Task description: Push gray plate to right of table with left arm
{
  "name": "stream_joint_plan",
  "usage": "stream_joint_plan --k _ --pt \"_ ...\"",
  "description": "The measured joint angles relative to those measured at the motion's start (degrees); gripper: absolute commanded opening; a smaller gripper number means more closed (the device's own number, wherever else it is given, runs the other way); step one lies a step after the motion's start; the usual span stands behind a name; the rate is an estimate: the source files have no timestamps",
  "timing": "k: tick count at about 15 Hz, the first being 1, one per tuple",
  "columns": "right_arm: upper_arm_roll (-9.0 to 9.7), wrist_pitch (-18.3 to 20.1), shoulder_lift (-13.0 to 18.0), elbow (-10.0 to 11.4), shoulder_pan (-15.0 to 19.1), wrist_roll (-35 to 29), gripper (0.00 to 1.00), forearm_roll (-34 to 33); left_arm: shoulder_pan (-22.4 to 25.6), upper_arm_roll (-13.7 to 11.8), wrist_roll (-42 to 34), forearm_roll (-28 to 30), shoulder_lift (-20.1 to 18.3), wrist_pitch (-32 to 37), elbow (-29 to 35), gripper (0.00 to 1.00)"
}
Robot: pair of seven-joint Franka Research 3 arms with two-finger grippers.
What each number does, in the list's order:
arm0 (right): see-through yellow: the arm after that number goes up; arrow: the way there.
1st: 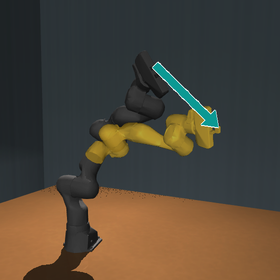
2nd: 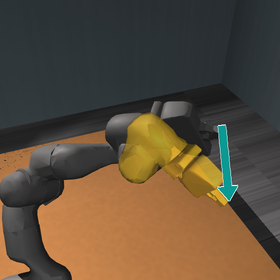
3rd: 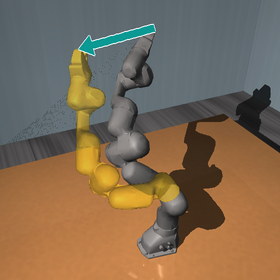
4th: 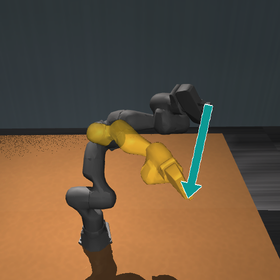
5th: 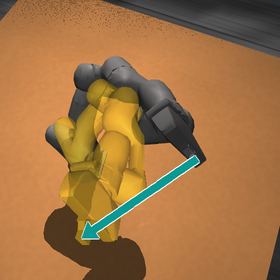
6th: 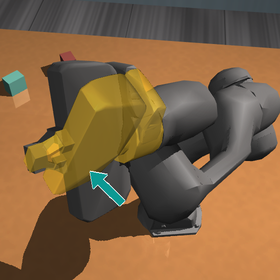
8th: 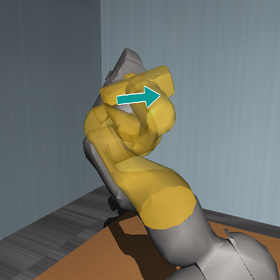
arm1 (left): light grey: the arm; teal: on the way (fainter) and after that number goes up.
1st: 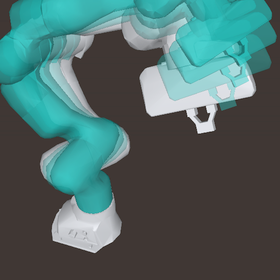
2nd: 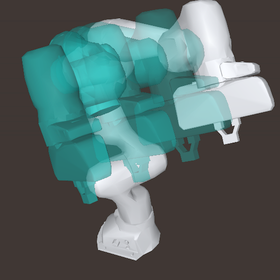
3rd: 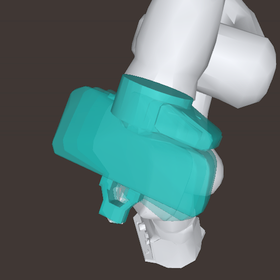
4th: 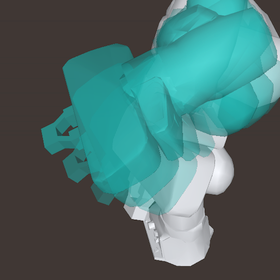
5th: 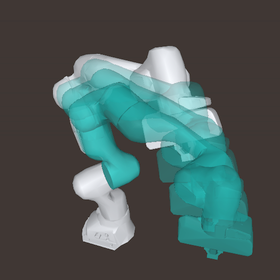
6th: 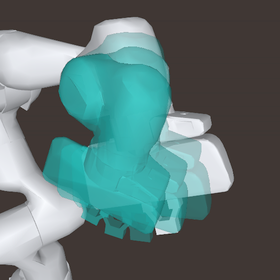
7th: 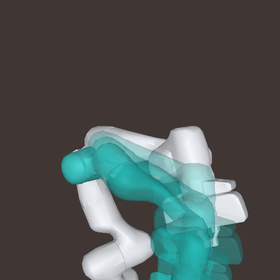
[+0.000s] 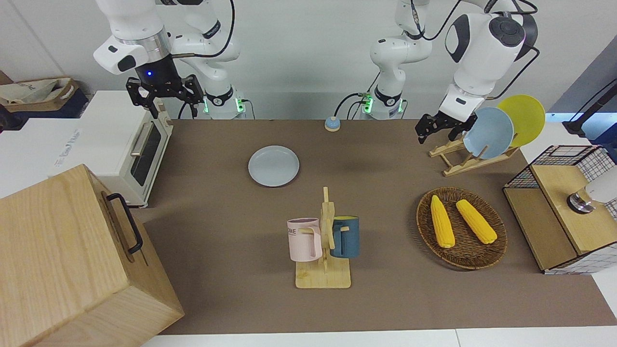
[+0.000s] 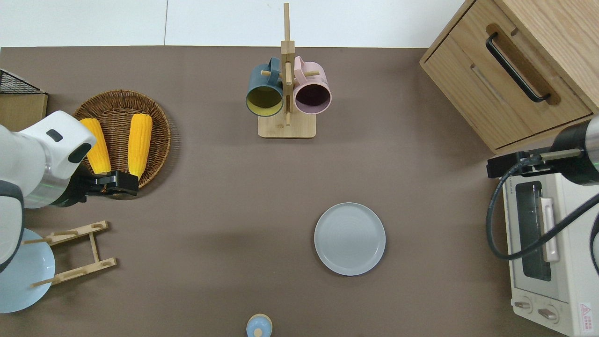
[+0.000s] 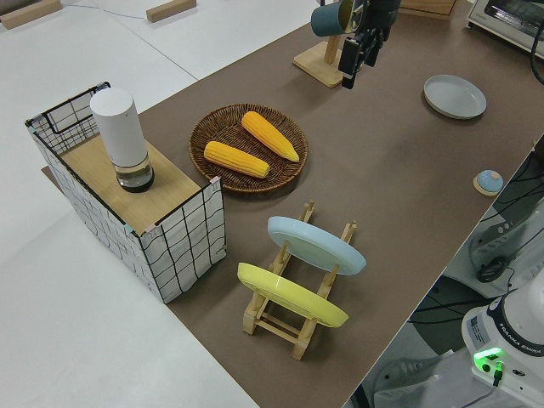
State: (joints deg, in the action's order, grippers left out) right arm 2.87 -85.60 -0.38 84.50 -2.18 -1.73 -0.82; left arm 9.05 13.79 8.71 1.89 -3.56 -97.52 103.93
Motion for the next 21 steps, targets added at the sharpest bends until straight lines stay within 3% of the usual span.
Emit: stream_joint_plan --k 2,7,11,21 --pt "0.00 0.0 0.0 0.0 0.0 0.0 0.983 0.0 0.4 -0.4 -1.2 0.0 -0.1 2.1 -2.3 1.00" --pt "0.00 0.0 0.0 0.0 0.0 0.0 0.983 0.0 0.5 -5.3 -8.4 0.0 -0.3 5.1 -5.4 1.00" --pt "0.00 0.0 0.0 0.0 0.0 0.0 0.983 0.0 0.2 -7.6 -9.5 0.2 -0.3 5.5 -5.9 1.00" --pt "0.00 0.0 0.0 0.0 0.0 0.0 0.983 0.0 -1.9 -8.2 -12.5 1.1 -0.3 7.5 -7.8 1.00"
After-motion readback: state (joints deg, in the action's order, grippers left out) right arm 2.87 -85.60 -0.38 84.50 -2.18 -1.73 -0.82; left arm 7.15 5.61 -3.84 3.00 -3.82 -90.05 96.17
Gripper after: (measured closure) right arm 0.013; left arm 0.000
